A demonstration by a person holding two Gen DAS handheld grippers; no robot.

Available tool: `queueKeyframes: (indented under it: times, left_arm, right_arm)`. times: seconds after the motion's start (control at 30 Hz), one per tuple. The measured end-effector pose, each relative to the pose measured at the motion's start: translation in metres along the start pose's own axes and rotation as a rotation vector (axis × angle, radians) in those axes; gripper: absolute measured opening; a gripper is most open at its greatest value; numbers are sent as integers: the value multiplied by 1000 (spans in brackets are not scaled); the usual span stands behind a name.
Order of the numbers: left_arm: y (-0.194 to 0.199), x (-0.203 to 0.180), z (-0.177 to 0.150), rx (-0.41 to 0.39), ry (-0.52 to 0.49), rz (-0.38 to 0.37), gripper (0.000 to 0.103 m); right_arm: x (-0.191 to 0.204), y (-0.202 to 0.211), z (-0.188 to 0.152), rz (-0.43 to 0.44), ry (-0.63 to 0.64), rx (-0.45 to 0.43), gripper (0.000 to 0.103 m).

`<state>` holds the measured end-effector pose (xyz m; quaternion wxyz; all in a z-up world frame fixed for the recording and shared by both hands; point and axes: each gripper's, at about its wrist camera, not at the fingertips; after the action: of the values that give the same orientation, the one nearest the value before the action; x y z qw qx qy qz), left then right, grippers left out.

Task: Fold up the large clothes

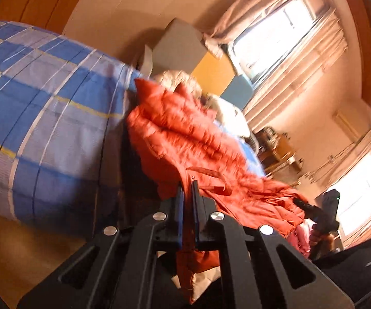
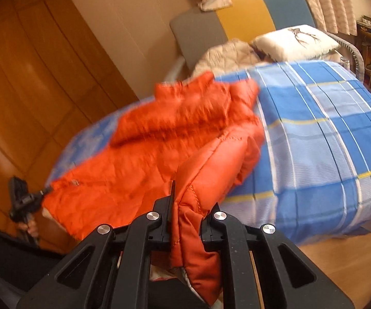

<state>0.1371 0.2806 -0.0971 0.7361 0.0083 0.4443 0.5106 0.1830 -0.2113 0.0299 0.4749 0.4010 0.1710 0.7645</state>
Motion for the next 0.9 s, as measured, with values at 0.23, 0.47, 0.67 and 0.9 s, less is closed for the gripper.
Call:
queueKeyframes:
  times: [0.23, 0.47, 0.67, 0.9]
  left_arm:
    - [-21, -11, 62, -57, -20, -79, 5]
    - [-83, -13, 136, -59, -36, -60, 5]
    - [-146, 3, 187, -35, -1, -5, 5]
    - [-214, 29, 218, 2, 46, 97, 16]
  right_arm:
    - [0, -22, 52, 28, -40, -80, 11]
    - [-22, -72, 116, -6, -113, -93, 11]
    - [-40, -124, 156, -63, -152, -53, 11]
    - [-65, -172, 177, -124, -223, -21, 34]
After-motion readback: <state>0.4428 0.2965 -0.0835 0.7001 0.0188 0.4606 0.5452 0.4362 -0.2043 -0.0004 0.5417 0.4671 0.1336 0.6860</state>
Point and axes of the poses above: each gripper's, at about its wrist camera, not at the fingertips, and y roughly against the way its jaws point, x to its left, z to its top
